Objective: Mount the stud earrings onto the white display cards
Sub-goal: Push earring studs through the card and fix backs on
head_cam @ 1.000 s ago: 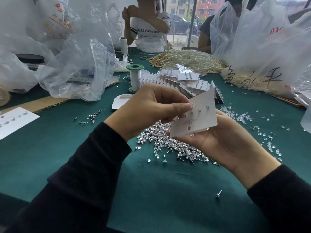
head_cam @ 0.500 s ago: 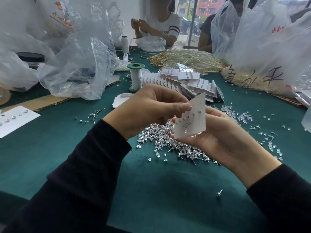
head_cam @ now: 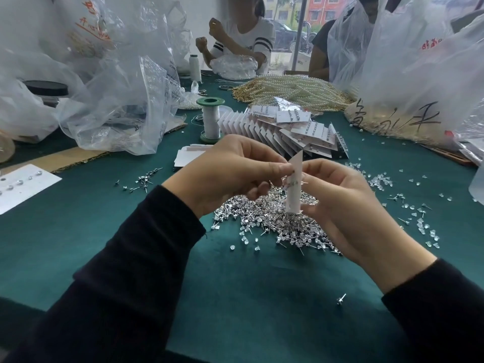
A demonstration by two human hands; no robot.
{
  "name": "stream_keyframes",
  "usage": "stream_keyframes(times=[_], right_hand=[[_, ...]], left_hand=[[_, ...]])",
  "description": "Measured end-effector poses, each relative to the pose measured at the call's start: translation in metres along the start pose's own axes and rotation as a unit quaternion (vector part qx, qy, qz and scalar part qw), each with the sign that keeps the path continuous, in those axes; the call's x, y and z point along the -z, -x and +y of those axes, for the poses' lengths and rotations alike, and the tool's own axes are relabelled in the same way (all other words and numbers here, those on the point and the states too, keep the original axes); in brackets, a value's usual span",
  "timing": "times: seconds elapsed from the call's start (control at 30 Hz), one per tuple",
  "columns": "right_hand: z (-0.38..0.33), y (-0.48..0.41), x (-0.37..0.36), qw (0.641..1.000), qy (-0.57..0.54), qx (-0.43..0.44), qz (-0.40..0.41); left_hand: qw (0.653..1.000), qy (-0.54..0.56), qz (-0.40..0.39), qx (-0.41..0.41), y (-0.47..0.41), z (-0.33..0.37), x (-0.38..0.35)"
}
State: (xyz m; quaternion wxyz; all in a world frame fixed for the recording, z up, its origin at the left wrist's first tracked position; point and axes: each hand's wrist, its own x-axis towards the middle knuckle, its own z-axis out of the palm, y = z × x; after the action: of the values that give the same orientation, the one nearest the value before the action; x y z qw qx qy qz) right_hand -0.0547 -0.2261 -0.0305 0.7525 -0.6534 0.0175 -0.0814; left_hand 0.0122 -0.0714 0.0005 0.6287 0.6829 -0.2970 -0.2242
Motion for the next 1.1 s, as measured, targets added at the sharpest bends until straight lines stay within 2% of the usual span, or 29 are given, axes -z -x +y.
stream_keyframes(times=[0.07,0.17,0.27,0.43,0.57,0.87,1.03,1.1], right_hand=[[0.000,0.000,0.000,0.991,0.093,0.067,0.061],[-0.002,0.002,-0.003,0.957,0.211,0.171,0.103],[-0.001,0.003,-0.005,0.929,0.268,0.218,0.135],[0.006,0.002,-0.004,0.907,0.310,0.231,0.169],[0.009,0.002,-0.005,0.887,0.338,0.254,0.187],[0.010,0.001,-0.006,0.895,0.312,0.256,0.191],[0.009,-0.001,-0.004,0.896,0.309,0.242,0.207],[0.008,-0.002,-0.002,0.895,0.317,0.234,0.209]], left_hand=[[1.000,0.016,0.008,0.011,-0.002,-0.002,-0.001],[0.998,0.056,0.014,0.028,-0.004,-0.004,-0.002],[0.996,0.076,0.011,0.040,-0.005,-0.007,-0.004],[0.991,0.114,0.013,0.067,-0.007,-0.011,-0.011],[0.994,0.093,0.024,0.051,-0.009,-0.014,-0.014],[0.990,0.119,0.046,0.060,-0.012,-0.019,-0.017],[0.963,0.232,0.048,0.125,-0.014,-0.018,-0.024],[0.958,0.246,0.057,0.137,-0.014,-0.019,-0.026]])
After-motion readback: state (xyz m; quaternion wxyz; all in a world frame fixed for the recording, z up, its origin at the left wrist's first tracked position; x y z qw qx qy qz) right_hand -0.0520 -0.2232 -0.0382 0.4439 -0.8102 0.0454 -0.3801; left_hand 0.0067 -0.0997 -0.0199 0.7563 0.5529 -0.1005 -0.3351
